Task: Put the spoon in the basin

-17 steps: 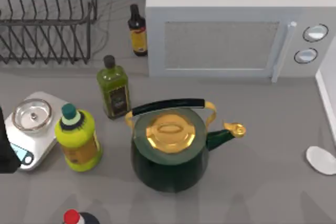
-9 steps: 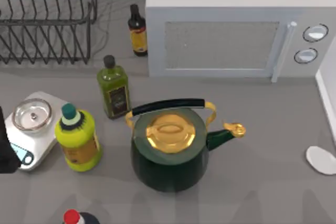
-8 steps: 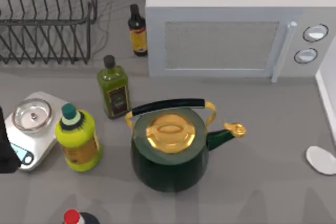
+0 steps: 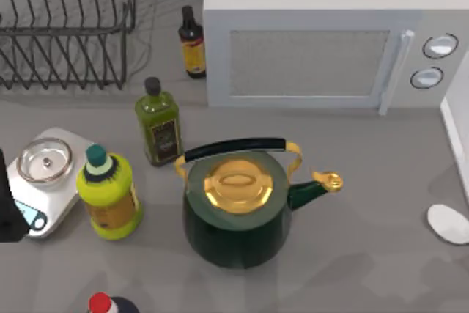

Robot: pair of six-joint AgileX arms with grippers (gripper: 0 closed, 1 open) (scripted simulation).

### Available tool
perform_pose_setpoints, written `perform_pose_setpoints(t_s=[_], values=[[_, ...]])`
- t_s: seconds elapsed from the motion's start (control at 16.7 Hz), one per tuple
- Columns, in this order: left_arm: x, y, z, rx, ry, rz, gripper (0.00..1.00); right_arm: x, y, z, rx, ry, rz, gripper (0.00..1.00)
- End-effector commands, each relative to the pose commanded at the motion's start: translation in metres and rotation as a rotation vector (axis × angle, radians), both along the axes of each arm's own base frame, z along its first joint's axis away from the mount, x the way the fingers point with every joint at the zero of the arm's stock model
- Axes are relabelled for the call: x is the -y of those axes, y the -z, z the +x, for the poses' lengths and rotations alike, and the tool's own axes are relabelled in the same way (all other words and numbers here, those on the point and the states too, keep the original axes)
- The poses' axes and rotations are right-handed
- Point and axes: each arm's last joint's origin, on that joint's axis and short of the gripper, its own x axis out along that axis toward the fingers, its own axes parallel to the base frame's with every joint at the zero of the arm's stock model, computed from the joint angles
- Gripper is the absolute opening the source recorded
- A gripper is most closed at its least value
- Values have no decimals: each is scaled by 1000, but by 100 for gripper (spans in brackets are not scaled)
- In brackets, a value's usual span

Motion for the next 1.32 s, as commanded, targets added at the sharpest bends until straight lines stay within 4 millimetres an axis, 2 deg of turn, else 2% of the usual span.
perform_pose_setpoints(t_s=[0.18, 0.36, 0.9, 1.08, 1.32], values=[[0, 0, 0, 0, 0, 0, 100, 2, 1, 22, -224, -110, -32, 100], [0, 0, 0, 0, 0, 0, 100, 3, 3, 38, -368, -190, -38, 100], [0, 0, 0, 0, 0, 0, 100, 3, 8, 44, -413, -218, -38, 100], [0, 0, 0, 0, 0, 0, 100, 3, 31, 47, -416, -216, -38, 100], [0, 0, 0, 0, 0, 0, 100, 4, 76, 50, -401, -216, -40, 100]])
